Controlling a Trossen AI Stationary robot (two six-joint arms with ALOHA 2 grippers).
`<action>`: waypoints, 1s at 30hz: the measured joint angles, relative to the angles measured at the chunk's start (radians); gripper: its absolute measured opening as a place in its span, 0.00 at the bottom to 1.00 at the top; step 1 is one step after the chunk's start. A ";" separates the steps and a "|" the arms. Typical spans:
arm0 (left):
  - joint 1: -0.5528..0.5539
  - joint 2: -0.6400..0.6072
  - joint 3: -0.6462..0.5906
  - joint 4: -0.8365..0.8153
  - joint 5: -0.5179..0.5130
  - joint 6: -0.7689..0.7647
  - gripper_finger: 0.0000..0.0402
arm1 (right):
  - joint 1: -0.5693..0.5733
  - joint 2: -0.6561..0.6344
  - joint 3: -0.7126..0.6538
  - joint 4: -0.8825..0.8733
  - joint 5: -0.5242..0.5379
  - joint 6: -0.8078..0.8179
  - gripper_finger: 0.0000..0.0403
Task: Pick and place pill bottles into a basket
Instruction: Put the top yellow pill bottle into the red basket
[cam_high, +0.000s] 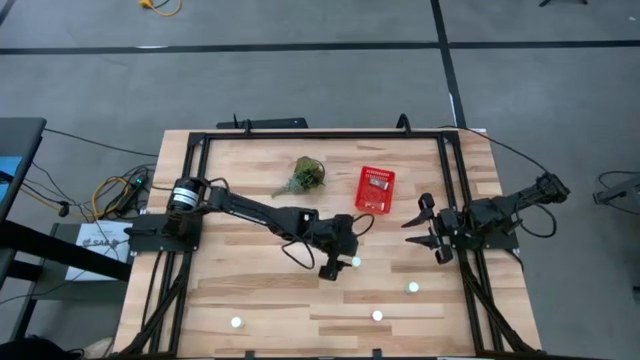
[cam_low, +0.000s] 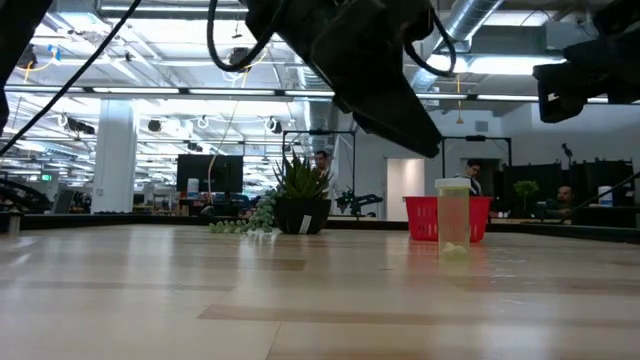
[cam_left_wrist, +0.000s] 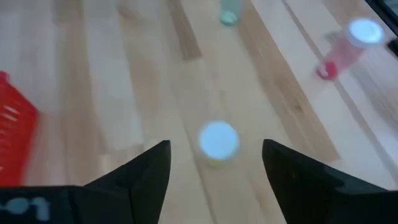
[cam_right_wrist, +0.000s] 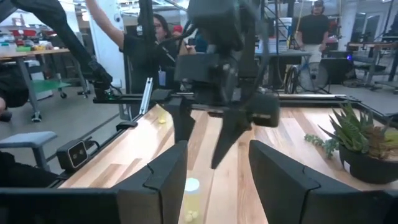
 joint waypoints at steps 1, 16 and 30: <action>0.004 0.000 0.000 0.001 -0.003 0.001 0.61 | 0.000 0.000 0.000 0.000 0.000 0.000 0.41; 0.009 0.055 -0.002 0.049 0.072 0.002 0.61 | 0.000 0.000 0.000 0.003 0.000 0.001 0.41; 0.011 0.132 0.001 0.150 0.170 -0.005 0.61 | 0.000 -0.001 0.000 0.004 0.000 0.035 0.41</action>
